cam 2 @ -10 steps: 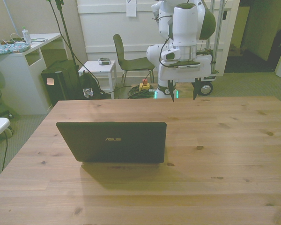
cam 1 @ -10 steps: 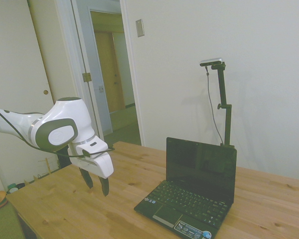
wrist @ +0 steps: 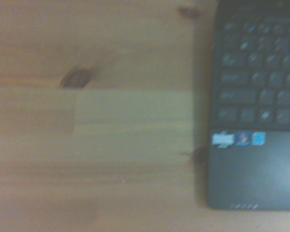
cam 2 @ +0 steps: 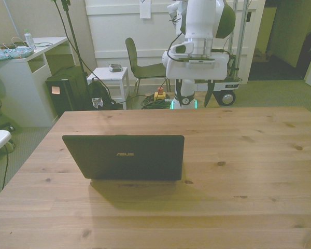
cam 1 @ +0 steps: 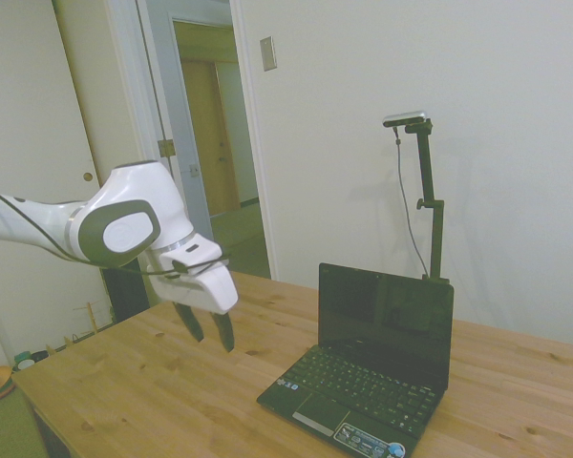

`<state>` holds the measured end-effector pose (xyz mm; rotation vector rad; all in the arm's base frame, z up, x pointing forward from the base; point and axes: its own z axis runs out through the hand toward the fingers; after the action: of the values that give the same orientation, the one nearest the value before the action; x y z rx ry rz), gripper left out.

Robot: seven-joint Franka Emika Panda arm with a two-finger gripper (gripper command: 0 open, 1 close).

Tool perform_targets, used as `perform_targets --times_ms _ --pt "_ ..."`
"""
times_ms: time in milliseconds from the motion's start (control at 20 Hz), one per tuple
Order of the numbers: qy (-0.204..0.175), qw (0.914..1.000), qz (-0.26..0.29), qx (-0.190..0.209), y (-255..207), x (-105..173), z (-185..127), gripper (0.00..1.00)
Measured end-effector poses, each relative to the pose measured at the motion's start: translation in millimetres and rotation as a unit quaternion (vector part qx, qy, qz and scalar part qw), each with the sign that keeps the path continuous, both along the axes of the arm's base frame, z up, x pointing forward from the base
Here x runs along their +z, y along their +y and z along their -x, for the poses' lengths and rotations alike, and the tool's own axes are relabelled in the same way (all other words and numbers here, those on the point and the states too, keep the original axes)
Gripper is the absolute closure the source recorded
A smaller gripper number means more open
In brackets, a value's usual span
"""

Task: Close the laptop

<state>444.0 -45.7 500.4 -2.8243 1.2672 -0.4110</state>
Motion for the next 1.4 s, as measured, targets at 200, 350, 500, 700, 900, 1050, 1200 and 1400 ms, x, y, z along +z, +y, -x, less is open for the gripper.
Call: perform_targets --times_ms 200,350,500,700,900,1050,1200,1400 --pt "-0.024 0.9993 0.004 -0.027 -38 39 -33 0.00" --pt "-0.038 0.9982 0.013 -0.045 -66 69 -56 0.00" --pt "-0.048 0.9968 0.030 -0.056 -91 97 -74 0.00" --pt "-0.064 0.9945 0.061 -0.056 -115 125 -99 0.00" --pt "-0.095 0.9905 0.082 -0.056 -134 139 -123 0.00" --pt "-0.120 0.9870 0.090 -0.058 -150 143 -136 0.00" --pt "-0.137 0.9850 0.081 -0.066 -168 139 -149 0.00" --pt "-0.157 0.9835 0.054 -0.072 -193 124 -172 0.00"
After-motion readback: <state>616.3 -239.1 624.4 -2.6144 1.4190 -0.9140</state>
